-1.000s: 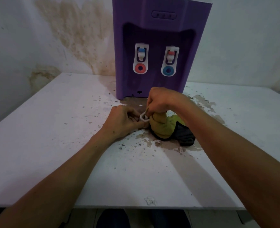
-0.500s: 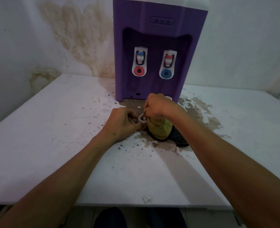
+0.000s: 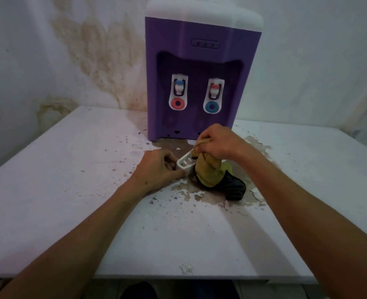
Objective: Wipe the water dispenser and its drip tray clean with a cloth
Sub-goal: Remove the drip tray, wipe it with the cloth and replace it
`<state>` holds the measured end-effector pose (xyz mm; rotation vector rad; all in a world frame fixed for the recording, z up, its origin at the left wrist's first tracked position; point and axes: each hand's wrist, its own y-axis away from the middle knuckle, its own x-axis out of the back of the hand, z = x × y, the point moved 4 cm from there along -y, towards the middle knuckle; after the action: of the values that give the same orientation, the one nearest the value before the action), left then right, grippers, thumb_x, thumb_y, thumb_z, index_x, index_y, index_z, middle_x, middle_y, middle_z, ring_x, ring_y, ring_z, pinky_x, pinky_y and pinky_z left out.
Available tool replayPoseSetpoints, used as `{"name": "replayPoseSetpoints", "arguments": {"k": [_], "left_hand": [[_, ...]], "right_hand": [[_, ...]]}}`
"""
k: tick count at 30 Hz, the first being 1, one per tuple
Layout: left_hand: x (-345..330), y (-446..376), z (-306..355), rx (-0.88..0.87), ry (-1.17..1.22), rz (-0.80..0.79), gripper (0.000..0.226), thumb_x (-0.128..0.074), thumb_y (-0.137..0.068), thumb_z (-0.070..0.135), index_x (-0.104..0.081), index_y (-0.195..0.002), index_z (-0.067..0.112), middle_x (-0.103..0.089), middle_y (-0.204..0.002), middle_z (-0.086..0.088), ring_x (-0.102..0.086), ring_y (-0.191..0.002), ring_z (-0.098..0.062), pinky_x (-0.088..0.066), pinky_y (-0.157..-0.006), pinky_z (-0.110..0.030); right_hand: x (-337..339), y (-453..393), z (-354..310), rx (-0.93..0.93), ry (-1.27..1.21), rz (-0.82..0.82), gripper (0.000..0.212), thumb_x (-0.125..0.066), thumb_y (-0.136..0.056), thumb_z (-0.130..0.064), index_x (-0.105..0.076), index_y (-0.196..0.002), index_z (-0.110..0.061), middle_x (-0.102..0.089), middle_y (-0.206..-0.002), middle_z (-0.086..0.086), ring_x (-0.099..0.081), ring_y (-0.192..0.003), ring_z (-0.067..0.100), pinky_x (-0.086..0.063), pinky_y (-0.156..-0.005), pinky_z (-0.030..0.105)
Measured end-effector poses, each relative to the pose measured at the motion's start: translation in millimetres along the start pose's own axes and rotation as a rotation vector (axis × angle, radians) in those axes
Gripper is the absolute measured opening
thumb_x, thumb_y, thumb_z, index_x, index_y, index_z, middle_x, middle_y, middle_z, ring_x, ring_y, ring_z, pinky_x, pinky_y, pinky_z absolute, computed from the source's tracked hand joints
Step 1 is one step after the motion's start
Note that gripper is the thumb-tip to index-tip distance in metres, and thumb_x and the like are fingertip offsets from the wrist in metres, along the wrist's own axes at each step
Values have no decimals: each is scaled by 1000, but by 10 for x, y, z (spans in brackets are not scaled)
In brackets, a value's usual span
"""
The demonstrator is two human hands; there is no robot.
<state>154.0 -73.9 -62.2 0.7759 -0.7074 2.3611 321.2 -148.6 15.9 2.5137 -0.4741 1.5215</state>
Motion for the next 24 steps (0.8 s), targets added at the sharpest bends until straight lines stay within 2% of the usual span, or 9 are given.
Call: {"name": "replayPoseSetpoints", "arguments": {"k": [3,7,9,12,14,16,20,24], "left_hand": [[0,21,56,-20,-38,23,32,-89,-68,43,-69,-86,25,-67,-74,13,-61,-67,-2,-51,-59,-18],[-37,0,176,-89,-63,28,33,-87,-70,48,-72,-91,27,-68,-75,11,-61,-68,-6,-50,-58,-23],[-48,-63,202,-119,-104,7,28,-85,-72,47,-75,-91,27,-69,-71,12,-62,-66,-6,-47,-55,-21],[-22,-181,164,-73,-79,-80,22,-88,-72,40,-74,-82,28,-70,-69,14,-65,-65,1,-46,-55,-10],[-11,-263,162,-70,-89,-118,22,-90,-70,37,-68,-73,32,-71,-68,12,-66,-65,0,-49,-56,-13],[-20,-301,165,-66,-108,-139,22,-89,-69,36,-68,-70,31,-72,-68,12,-67,-65,-1,-55,-59,-20],[-88,-252,89,-101,-11,-79,19,-87,-70,35,-72,-76,25,-73,-68,13,-68,-63,-2,-58,-61,-30],[-99,-205,63,-124,21,-23,28,-86,-67,42,-70,-80,22,-72,-68,15,-66,-63,4,-55,-58,-25]], "right_hand": [[-201,-42,58,36,82,60,16,-76,-85,-29,-72,-99,-23,-65,-106,8,-59,-93,21,-42,-69,27],[-261,-49,59,82,97,67,7,-76,-86,-24,-75,-92,-21,-67,-94,6,-62,-91,21,-53,-75,34],[-264,-69,49,79,100,29,5,-76,-86,-23,-76,-91,-23,-68,-95,6,-63,-91,20,-55,-77,34],[-263,-129,10,35,137,-6,18,-75,-86,-21,-70,-103,-22,-56,-108,6,-58,-91,21,-50,-73,33],[-269,-164,-39,26,160,-29,25,-71,-89,-17,-63,-113,-18,-43,-107,3,-52,-90,21,-44,-73,32],[-267,-178,-75,35,186,-25,28,-68,-91,-15,-60,-118,-18,-38,-107,2,-48,-90,21,-41,-74,31],[-301,-193,-56,46,223,-52,25,-65,-92,-16,-62,-116,-20,-43,-110,4,-52,-100,24,-42,-76,34],[-277,-210,-75,12,307,-144,23,-66,-90,-19,-65,-114,-20,-55,-116,8,-58,-97,25,-48,-72,34]]}}
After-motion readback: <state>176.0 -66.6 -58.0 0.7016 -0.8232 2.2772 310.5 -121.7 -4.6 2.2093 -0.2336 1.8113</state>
